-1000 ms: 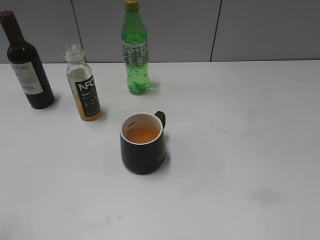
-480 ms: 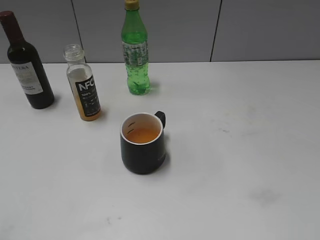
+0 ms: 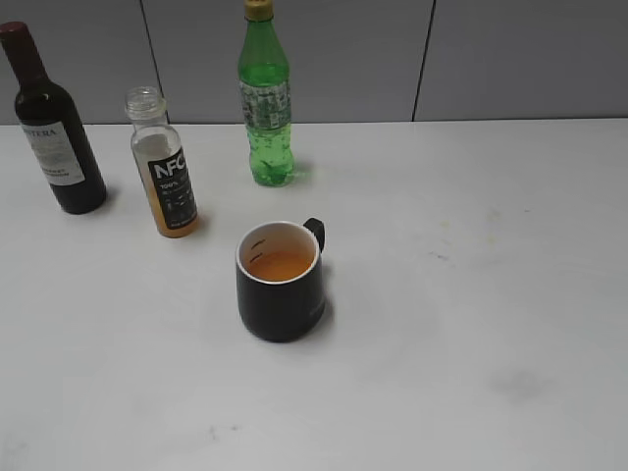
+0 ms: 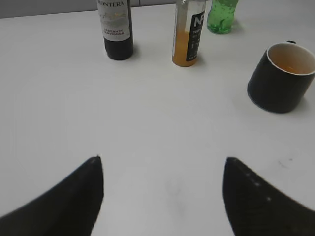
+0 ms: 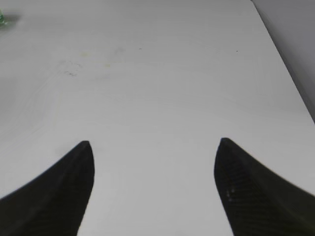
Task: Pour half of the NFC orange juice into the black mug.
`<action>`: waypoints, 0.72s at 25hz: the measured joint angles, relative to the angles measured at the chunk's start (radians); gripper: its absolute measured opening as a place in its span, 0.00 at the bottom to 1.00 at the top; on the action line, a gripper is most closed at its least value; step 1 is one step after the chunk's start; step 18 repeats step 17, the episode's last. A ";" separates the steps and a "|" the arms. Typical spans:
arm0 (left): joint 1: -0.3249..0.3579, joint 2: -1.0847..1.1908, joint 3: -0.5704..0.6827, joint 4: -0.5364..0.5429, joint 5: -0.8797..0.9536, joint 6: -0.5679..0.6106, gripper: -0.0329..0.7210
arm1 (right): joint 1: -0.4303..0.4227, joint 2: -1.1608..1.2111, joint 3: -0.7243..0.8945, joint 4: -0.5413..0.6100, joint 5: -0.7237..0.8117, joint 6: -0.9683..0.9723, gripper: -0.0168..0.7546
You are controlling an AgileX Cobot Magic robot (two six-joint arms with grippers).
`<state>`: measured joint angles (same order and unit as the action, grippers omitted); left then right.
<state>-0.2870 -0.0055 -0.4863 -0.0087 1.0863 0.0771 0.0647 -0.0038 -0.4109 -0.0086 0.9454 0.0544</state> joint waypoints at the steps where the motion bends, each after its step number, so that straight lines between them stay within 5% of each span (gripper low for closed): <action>1: 0.000 0.000 0.000 0.000 0.000 0.000 0.81 | 0.000 0.000 0.000 0.000 0.000 0.000 0.77; 9: 0.026 0.000 0.001 0.000 -0.001 0.000 0.81 | 0.000 0.000 0.000 0.000 0.000 0.000 0.77; 18: 0.203 0.000 0.001 -0.001 -0.001 0.000 0.81 | 0.000 0.000 0.000 0.000 0.000 0.000 0.77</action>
